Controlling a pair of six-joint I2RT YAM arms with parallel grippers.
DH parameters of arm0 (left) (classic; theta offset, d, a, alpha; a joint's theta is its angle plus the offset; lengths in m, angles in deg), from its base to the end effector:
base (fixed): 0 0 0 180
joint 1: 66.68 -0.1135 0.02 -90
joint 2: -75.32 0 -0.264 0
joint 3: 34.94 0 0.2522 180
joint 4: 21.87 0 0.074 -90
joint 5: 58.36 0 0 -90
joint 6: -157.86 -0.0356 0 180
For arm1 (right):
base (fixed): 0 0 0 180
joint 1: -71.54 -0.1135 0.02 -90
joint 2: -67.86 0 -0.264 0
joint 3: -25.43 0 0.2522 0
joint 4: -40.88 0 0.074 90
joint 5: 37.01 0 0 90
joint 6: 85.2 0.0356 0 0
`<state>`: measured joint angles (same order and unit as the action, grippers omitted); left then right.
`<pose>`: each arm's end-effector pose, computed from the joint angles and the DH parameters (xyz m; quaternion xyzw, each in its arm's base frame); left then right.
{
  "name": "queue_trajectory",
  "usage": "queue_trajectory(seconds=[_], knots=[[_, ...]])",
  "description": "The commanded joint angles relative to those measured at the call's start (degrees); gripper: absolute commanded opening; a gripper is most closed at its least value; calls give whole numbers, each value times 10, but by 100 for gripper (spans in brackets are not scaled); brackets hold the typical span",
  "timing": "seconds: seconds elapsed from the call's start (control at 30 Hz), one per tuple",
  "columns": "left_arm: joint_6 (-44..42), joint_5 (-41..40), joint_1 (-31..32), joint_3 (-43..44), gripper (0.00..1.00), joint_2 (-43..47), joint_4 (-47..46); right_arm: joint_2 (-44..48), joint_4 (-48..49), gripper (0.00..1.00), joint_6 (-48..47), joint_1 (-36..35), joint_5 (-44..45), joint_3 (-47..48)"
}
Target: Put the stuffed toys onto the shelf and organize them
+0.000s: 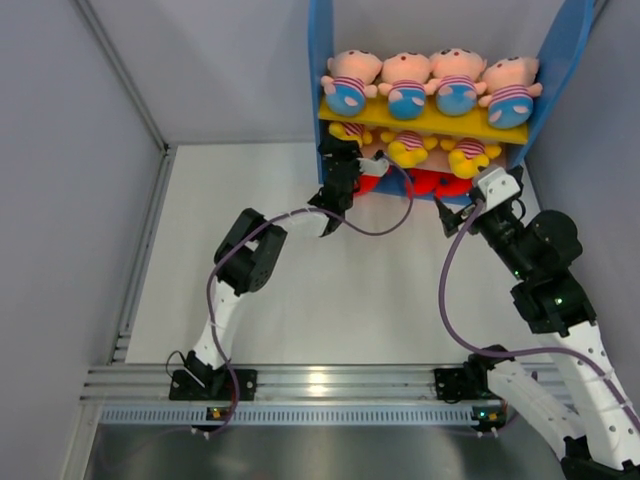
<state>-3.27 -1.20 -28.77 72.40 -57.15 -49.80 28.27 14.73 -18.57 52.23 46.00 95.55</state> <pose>0.4303 -0.3106 0.2062 0.4199 0.5506 0.3854 0.6099 0.1333 0.0513 0.4182 -0.2885 0.6155 0.0155 0.7333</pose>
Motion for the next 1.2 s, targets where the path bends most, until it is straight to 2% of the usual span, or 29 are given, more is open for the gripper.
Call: queue_trajectory(seconds=[0.0,0.1,0.27,0.33,0.43,0.53,0.57,0.6,0.63,0.67,0.7,0.77,0.87,0.97,1.0,1.07,1.1,1.17], knots=[[25,9,-1,-52,73,39,16,9,3,99,-4,9,0,19],[45,24,2,-98,79,81,17,9,3,99,0,8,-3,21],[65,23,11,-165,80,126,17,17,-9,99,4,8,-8,29],[99,22,22,-215,82,149,24,20,-18,99,9,8,-8,31],[164,23,49,-253,84,207,83,8,-37,99,28,8,17,33],[263,46,79,-274,84,279,224,-33,-69,99,78,8,83,38],[292,63,83,-268,87,321,334,-46,-81,100,105,9,99,42],[355,107,85,-264,87,342,386,-61,-104,99,121,9,137,44],[380,125,85,-263,87,362,436,-87,-115,99,138,9,160,44],[397,139,83,-270,92,404,481,-100,-125,99,175,11,180,42],[422,149,82,-278,92,427,529,-108,-143,99,196,14,214,39],[436,154,79,-302,93,499,571,-123,-150,99,254,28,225,14],[479,173,51,-343,94,586,647,-118,-136,99,325,56,211,-51],[507,220,-22,-408,94,676,688,-101,-106,99,396,84,189,-127],[507,232,-74,-428,96,699,689,-95,-94,99,411,89,184,-147],[504,254,-128,-480,98,751,698,-76,-66,99,444,97,184,-200],[500,250,-175,-496,98,764,700,-68,-58,99,457,98,191,-215],[494,241,-208,-548,98,791,699,-51,-48,99,488,101,200,-253]])
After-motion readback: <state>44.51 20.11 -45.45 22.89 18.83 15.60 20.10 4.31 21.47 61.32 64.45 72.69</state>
